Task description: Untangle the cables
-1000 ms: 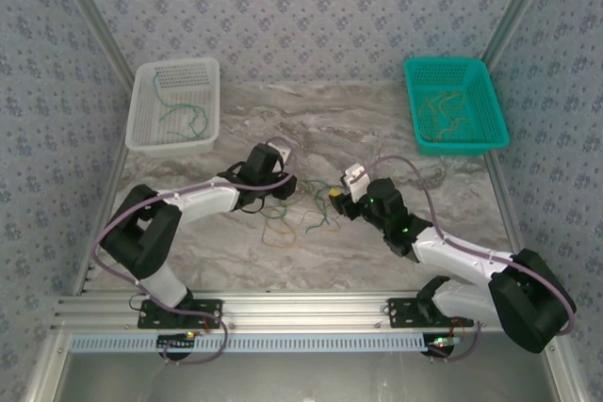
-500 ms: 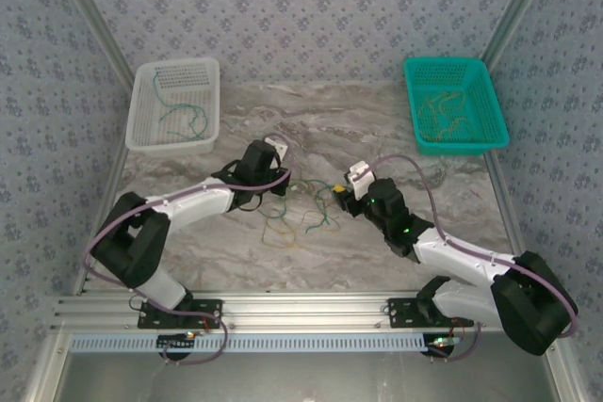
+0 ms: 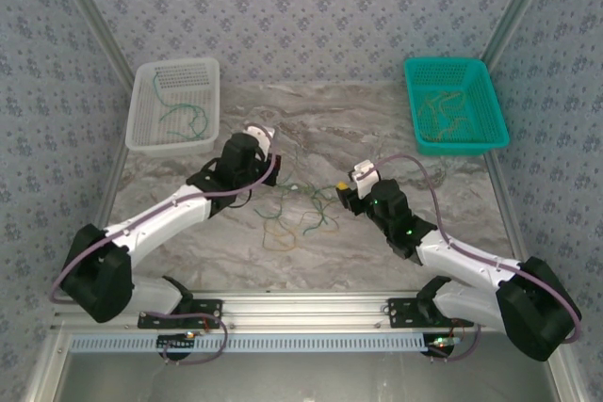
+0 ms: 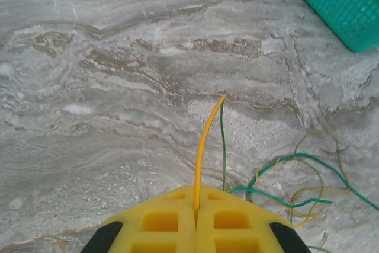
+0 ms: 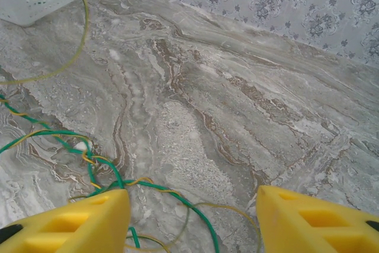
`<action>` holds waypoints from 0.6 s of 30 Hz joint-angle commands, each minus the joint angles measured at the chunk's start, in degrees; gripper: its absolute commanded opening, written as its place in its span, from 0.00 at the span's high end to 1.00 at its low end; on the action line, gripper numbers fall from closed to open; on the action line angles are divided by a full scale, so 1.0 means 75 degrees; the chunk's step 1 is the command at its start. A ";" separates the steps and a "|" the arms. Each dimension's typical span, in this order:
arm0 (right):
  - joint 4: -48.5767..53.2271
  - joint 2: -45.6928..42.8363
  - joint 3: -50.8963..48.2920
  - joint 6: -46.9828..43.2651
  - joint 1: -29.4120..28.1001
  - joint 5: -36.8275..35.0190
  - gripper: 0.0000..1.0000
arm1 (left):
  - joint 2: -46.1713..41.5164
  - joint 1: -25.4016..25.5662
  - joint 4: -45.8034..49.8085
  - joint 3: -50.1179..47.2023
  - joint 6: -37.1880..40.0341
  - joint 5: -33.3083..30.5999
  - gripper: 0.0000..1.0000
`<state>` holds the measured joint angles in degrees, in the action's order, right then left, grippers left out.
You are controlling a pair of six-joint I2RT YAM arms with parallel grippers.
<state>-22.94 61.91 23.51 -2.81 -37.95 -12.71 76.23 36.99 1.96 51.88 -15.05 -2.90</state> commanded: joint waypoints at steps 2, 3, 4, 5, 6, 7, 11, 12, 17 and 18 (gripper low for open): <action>-0.0070 -0.0033 -0.0041 0.0140 0.0049 -0.0110 0.39 | -0.0426 -0.0105 0.0102 0.0217 0.0096 0.0004 1.00; -0.0079 -0.0040 -0.0052 0.0140 0.0045 -0.0090 0.39 | -0.0445 -0.0119 0.0103 0.0212 0.0120 0.0007 1.00; -0.0116 -0.0038 -0.0060 0.0134 0.0056 -0.0023 0.39 | -0.0438 -0.0144 0.0097 0.0197 0.0143 0.0010 1.00; -0.0181 -0.0051 -0.0103 0.0112 0.0057 0.0081 0.39 | -0.0438 -0.0161 0.0130 0.0185 0.0144 0.0028 1.00; -0.0256 -0.0052 -0.0125 0.0096 0.0056 0.0194 0.39 | -0.0457 -0.0195 0.0143 0.0167 0.0106 0.0027 1.00; -0.0323 -0.0063 -0.0148 0.0083 0.0057 0.0281 0.39 | -0.0548 -0.0232 0.0070 0.0105 0.0031 0.0104 1.00; -0.0426 -0.0006 -0.0184 0.0139 0.0112 0.0635 0.38 | -0.0978 -0.0384 -0.0348 -0.0101 -0.0237 0.0453 1.00; -0.0473 0.0015 -0.0191 0.0140 0.0147 0.0764 0.38 | -0.1026 -0.0398 -0.0323 -0.0044 -0.0224 0.0488 1.00; -0.0504 0.0102 -0.0119 0.0125 0.0173 0.1132 0.37 | -0.1022 -0.0417 -0.0094 0.0166 0.0028 0.0410 1.00; -0.0497 0.0104 -0.0117 0.0139 0.0189 0.1137 0.36 | -0.0962 -0.0444 -0.0097 0.0128 0.0059 0.0358 1.00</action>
<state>-24.91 62.41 22.48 -2.42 -36.97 -6.17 69.08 34.11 1.37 51.51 -15.59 -0.45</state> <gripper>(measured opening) 0.635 0.047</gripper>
